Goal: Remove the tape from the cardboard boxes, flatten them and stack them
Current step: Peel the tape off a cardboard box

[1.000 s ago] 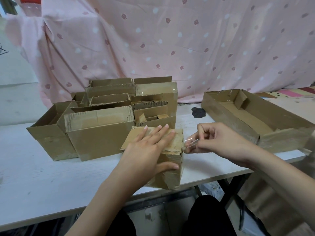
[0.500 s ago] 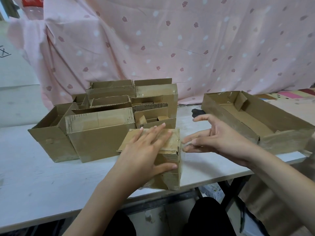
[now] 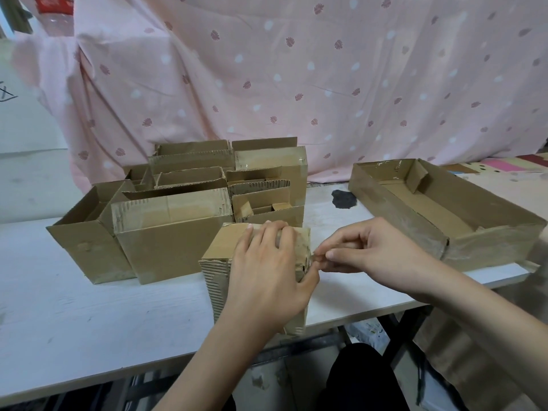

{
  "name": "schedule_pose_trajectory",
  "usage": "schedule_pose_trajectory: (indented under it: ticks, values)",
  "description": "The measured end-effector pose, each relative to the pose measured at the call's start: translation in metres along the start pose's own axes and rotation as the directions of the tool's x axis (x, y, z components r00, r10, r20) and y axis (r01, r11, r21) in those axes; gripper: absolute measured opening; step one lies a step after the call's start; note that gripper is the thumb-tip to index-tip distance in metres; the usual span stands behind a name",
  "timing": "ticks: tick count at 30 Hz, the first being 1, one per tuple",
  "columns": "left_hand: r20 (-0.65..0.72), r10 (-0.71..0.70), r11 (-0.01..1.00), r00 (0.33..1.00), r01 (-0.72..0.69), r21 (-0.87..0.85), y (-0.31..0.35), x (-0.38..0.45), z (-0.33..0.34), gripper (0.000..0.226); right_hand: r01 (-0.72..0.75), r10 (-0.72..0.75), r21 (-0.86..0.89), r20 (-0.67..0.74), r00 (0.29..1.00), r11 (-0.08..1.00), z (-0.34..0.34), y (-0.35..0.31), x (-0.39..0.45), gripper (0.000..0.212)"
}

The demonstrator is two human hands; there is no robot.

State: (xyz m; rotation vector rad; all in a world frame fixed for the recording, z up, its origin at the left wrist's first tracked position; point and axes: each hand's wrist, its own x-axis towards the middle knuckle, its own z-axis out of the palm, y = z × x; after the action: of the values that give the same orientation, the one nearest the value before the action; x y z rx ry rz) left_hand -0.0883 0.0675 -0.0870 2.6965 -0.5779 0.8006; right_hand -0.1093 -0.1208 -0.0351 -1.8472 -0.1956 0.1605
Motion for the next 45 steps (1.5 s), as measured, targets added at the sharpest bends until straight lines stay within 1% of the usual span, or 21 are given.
schedule_pose_trajectory:
  ticks: [3, 9, 11, 14, 18, 22, 26, 32, 38, 40, 42, 43, 45]
  values:
    - [0.009, 0.034, 0.999, 0.999, -0.034, 0.002, -0.003, -0.003, 0.0, 0.049, -0.021, 0.02, 0.013, 0.036, 0.999, 1.0, -0.001, 0.0, 0.001, 0.018]
    - [0.009, 0.004, 1.0, 1.0, -0.003, -0.013, -0.008, -0.003, -0.002, 0.048, -0.058, 0.053, 0.08, 0.056, 0.997, 0.995, -0.006, -0.001, 0.0, 0.014]
    - [0.018, 0.009, 1.0, 1.0, -0.009, -0.015, -0.007, -0.003, -0.003, 0.054, -0.048, 0.044, 0.081, 0.054, 0.998, 0.996, -0.005, 0.0, -0.001, 0.014]
    - [0.052, -0.01, 1.0, 0.999, 0.009, 0.023, -0.004, -0.003, -0.003, 0.069, -0.053, 0.049, 0.099, 0.039, 0.998, 0.994, -0.004, 0.002, 0.0, 0.015]
    - [-0.005, -0.029, 0.999, 1.0, 0.029, 0.036, -0.002, -0.004, -0.002, 0.063, -0.046, 0.042, 0.099, 0.04, 0.998, 0.994, 0.0, 0.005, 0.001, 0.017]
    - [-0.023, -0.051, 0.997, 0.998, 0.053, 0.052, -0.001, -0.002, -0.002, 0.065, -0.037, 0.036, 0.09, 0.013, 0.999, 0.995, 0.002, 0.006, 0.003, 0.016]
    - [-0.03, -0.041, 0.998, 0.999, 0.043, 0.048, -0.001, -0.001, 0.0, 0.057, -0.015, 0.015, -0.02, 0.001, 1.0, 1.0, 0.002, 0.006, 0.003, 0.016]
    - [-0.054, -0.008, 0.999, 0.999, 0.011, 0.049, 0.0, -0.004, 0.003, 0.054, -0.052, 0.049, 0.06, 0.051, 0.997, 0.997, -0.003, 0.008, 0.003, 0.019]
    - [-0.038, 0.015, 0.999, 0.999, -0.014, 0.032, -0.002, -0.004, 0.003, 0.051, -0.069, 0.066, 0.037, 0.078, 0.995, 0.997, -0.01, 0.009, 0.008, 0.018]
    - [-0.031, 0.021, 0.999, 0.999, -0.02, 0.026, -0.003, -0.004, 0.002, 0.05, -0.059, 0.056, 0.068, 0.036, 0.998, 0.996, -0.016, 0.009, 0.011, 0.016]
    - [-0.019, 0.036, 0.999, 0.999, -0.035, 0.029, -0.006, -0.005, 0.0, 0.051, -0.028, 0.034, 0.069, -0.074, 0.997, 0.997, -0.032, 0.005, 0.014, 0.014]
    - [-0.012, 0.047, 0.999, 0.999, -0.046, 0.027, -0.008, -0.006, 0.0, 0.051, -0.02, 0.025, 0.052, -0.1, 0.995, 0.998, -0.041, 0.002, 0.014, 0.014]
    - [0.009, 0.064, 0.998, 0.998, -0.064, 0.018, -0.012, -0.005, -0.002, 0.052, -0.005, 0.008, 0.05, -0.047, 0.999, 0.999, -0.049, -0.003, 0.011, 0.022]
